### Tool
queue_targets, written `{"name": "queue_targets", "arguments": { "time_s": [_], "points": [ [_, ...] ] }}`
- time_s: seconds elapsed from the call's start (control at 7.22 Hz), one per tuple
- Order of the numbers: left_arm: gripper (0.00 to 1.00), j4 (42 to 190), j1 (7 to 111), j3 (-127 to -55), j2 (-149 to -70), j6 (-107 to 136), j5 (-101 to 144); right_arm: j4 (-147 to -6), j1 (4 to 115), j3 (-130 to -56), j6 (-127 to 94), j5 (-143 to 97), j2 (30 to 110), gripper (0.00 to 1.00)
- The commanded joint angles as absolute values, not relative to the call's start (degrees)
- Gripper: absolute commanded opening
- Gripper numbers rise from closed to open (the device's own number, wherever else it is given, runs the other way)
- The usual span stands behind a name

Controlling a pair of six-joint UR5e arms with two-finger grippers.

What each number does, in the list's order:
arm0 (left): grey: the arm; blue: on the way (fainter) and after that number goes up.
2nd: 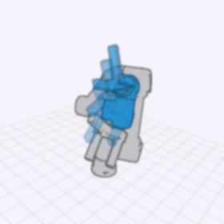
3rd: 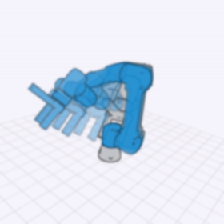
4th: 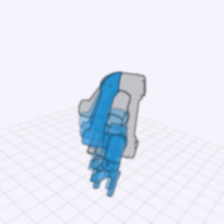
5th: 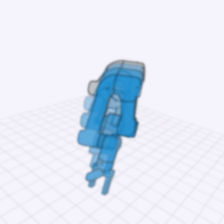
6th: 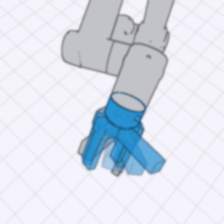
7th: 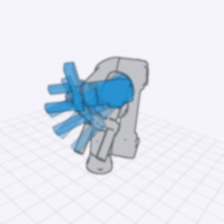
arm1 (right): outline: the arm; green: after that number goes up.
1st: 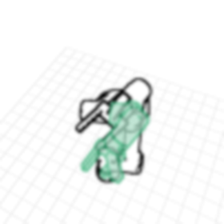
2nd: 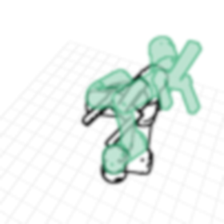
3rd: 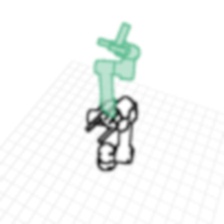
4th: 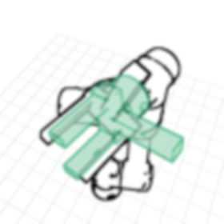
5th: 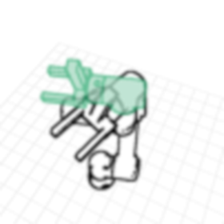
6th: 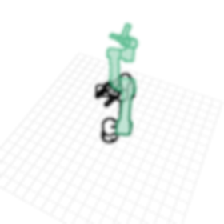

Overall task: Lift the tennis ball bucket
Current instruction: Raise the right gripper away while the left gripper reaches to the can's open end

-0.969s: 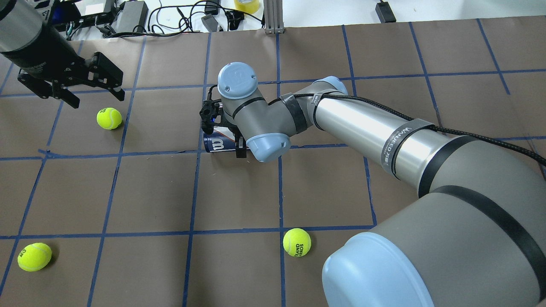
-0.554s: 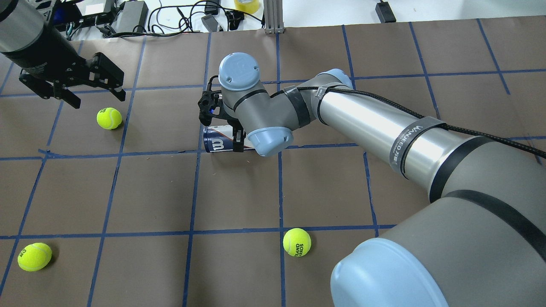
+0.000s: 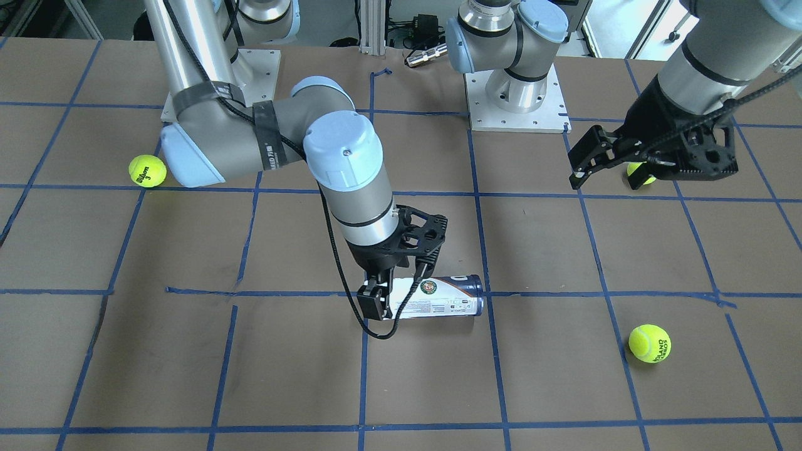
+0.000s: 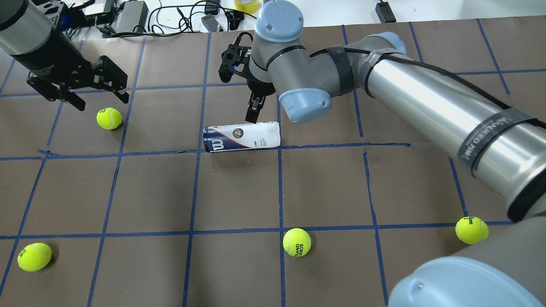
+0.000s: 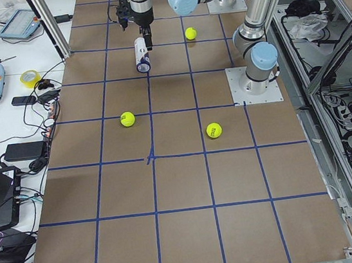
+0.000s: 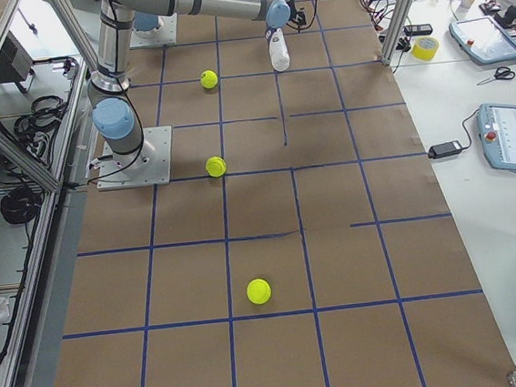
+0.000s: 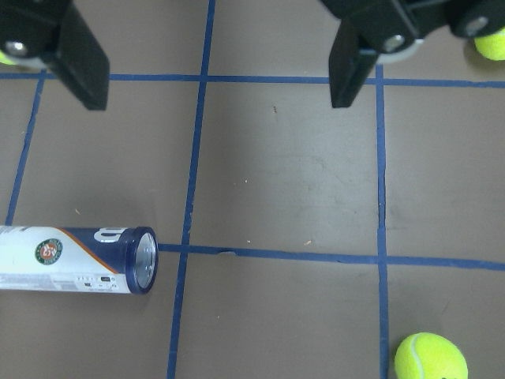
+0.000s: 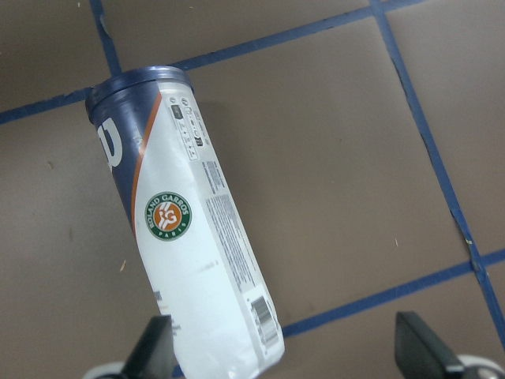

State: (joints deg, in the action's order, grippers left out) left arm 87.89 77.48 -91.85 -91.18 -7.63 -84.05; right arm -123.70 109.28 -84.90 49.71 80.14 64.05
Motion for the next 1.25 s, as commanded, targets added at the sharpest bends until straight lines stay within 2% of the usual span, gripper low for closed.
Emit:
{"name": "queue_targets", "arguments": {
  "time_s": [0.0,0.28,0.69,1.11],
  "points": [
    [1.0,79.06,77.52,-96.83,-94.38,-6.86,-73.19,-115.01,104.26,-84.99,44.15,79.98,70.72,1.0],
    [1.0,70.18,77.61,-100.1,-98.33,-7.55,-69.27,-108.49,98.63,-84.9,39.84,80.76,75.21,1.0],
    [1.0,62.26,77.69,-102.21,-106.23,-8.0,-62.67,-96.03,97.47,-85.08,24.69,88.41,84.35,1.0],
    [1.0,59.24,77.87,-103.62,-111.26,-8.08,-54.94,-89.84,91.08,-85.08,17.25,87.45,87.61,0.98]
  ]
}}
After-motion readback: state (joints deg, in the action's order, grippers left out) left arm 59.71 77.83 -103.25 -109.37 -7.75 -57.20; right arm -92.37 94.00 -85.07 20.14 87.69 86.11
